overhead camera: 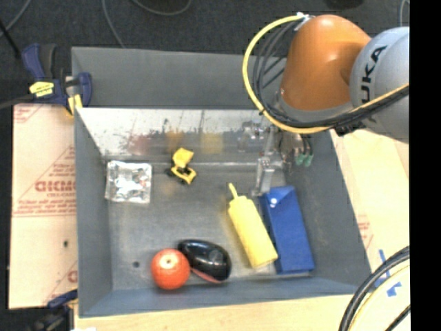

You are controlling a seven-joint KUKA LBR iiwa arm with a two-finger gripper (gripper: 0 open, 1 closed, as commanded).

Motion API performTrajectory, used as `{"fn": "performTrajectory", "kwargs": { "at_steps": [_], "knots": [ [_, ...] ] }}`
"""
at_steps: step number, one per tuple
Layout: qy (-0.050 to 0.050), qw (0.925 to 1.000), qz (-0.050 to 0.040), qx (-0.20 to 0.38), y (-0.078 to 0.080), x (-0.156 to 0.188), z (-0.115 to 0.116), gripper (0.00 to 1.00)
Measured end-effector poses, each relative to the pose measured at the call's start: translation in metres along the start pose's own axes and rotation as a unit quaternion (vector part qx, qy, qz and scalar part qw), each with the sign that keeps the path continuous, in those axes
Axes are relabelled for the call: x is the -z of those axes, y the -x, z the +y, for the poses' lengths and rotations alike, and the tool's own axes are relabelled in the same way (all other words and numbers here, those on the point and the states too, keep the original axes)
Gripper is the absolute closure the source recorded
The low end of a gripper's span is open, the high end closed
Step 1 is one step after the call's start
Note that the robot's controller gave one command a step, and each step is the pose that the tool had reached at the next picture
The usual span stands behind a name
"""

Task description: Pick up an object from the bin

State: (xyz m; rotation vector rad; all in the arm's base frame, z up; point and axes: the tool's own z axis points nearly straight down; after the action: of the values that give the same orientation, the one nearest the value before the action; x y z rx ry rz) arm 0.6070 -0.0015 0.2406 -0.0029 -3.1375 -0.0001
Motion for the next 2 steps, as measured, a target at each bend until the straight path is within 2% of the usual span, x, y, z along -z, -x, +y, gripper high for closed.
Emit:
{"fn": "performTrajectory", "kwargs": {
  "at_steps": [1, 2],
  "knots": [
    [0.000, 1.0000, -0.0044, 0.000, 0.001, 0.005, 0.000, 0.00],
    [0.000, 0.9989, -0.0055, -0.047, 0.012, -0.045, -0.028, 0.00]
  ]
}}
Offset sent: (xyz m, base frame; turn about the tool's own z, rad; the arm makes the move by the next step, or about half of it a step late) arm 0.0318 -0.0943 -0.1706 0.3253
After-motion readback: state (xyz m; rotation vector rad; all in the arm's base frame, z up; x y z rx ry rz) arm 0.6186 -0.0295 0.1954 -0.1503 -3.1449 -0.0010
